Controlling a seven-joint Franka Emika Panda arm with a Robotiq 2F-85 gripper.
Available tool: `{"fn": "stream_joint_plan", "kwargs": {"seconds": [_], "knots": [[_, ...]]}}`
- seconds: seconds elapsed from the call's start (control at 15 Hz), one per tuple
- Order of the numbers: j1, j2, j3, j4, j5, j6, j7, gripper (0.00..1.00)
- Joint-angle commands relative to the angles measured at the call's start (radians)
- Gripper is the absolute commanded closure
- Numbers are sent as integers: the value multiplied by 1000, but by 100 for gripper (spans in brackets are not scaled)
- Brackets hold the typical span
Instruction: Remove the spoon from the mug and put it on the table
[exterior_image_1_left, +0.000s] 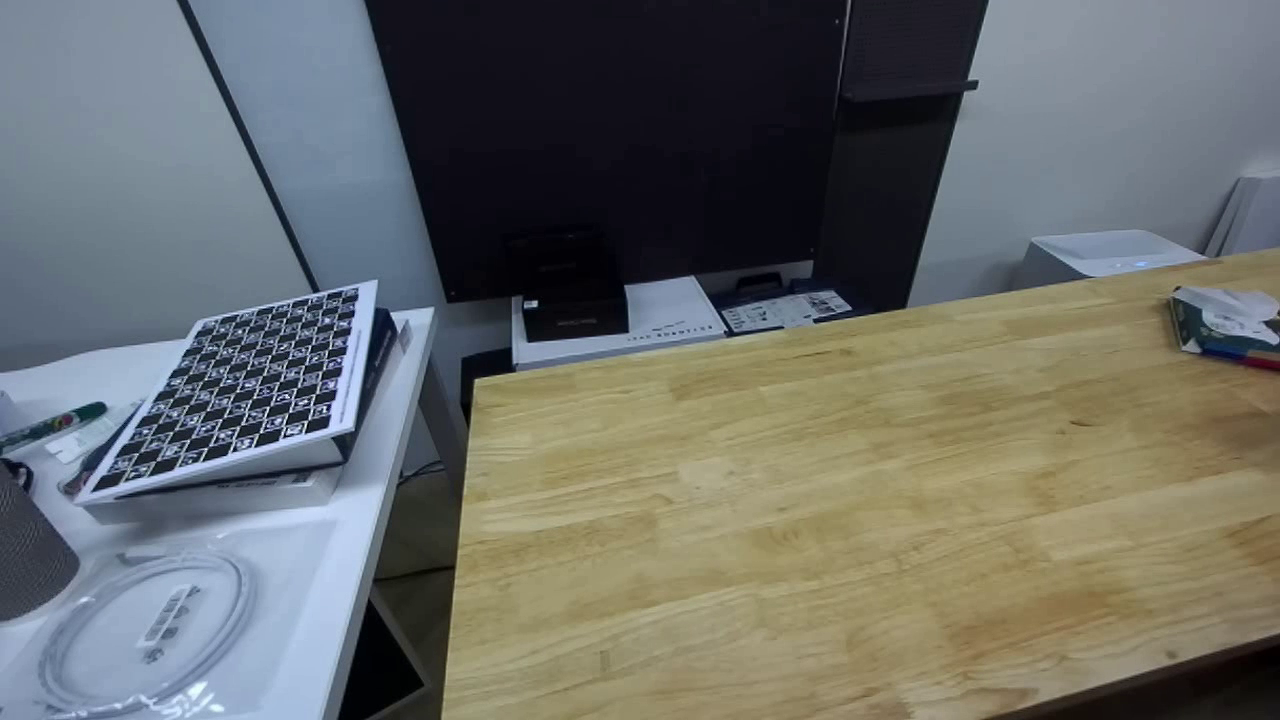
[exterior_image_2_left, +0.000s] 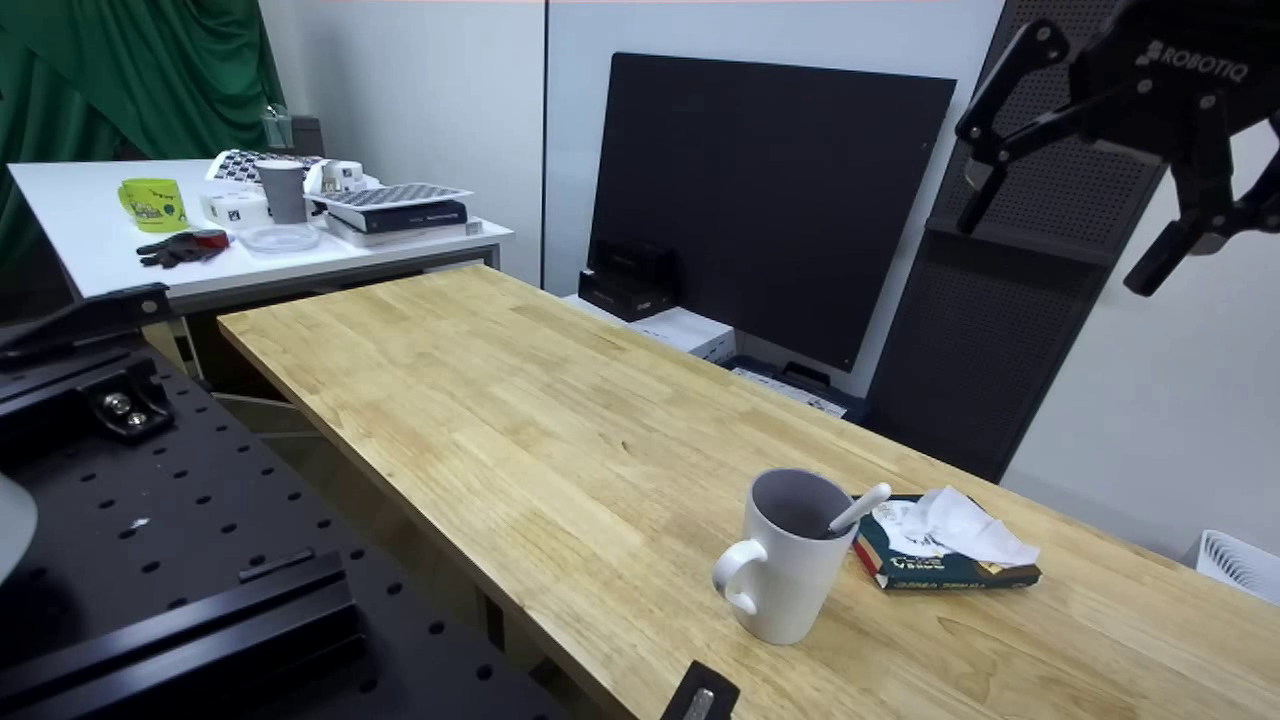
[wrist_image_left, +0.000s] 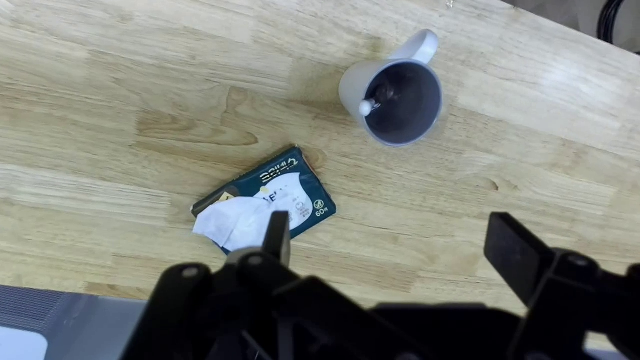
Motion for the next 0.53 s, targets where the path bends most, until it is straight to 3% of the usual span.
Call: {"fn": "stream_joint_plan", "kwargs": {"seconds": [0.0,0.47], "knots": [[-49,76,46,76,32,-24,-1,0],[-83,141,87,78,52,-26,2,0]]}}
